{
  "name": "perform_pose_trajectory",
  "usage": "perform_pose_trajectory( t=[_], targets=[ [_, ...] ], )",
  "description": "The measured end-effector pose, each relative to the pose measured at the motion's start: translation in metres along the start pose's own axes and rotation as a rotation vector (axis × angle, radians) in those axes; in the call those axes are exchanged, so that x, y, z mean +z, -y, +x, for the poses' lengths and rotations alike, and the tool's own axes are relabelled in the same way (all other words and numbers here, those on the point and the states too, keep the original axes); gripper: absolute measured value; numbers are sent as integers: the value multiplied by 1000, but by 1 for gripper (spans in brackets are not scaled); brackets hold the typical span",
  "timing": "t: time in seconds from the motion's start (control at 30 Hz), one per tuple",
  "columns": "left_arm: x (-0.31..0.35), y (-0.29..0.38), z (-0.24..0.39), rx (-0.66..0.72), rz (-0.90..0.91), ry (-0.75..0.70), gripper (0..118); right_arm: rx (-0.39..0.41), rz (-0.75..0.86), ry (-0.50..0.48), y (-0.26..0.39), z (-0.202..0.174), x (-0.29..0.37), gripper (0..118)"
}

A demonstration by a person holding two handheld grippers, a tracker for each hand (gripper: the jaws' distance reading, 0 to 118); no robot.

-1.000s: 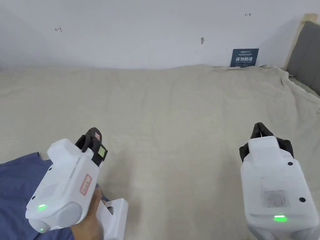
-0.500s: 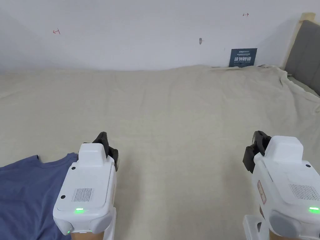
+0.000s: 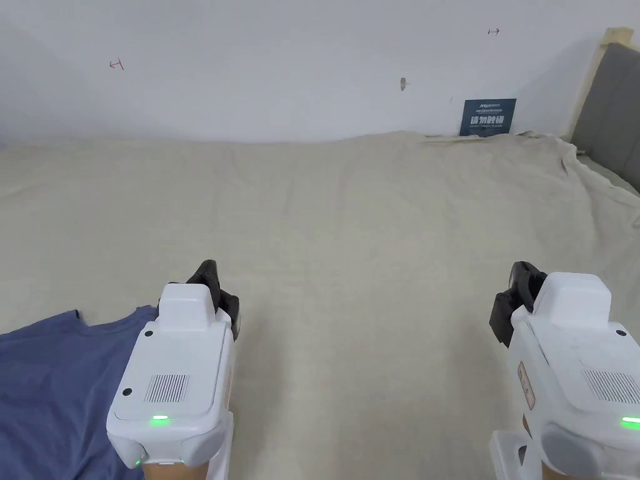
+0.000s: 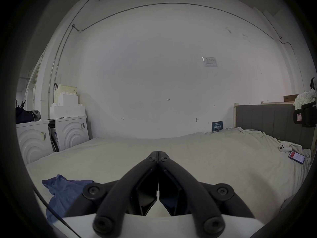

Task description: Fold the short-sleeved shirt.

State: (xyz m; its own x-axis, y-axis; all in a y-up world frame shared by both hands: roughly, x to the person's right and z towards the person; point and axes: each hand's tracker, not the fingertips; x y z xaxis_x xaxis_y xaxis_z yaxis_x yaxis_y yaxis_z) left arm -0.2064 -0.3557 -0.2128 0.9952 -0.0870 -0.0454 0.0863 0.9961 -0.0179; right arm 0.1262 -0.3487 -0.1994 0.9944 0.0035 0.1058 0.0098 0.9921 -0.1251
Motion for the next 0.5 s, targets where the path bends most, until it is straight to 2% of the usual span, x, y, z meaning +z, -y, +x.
perform_pose_trajectory(
  t=[0.5],
  targets=[
    [1, -1, -4, 3, 6, -8, 0, 9, 6, 4, -2, -4, 2, 1]
  ],
)
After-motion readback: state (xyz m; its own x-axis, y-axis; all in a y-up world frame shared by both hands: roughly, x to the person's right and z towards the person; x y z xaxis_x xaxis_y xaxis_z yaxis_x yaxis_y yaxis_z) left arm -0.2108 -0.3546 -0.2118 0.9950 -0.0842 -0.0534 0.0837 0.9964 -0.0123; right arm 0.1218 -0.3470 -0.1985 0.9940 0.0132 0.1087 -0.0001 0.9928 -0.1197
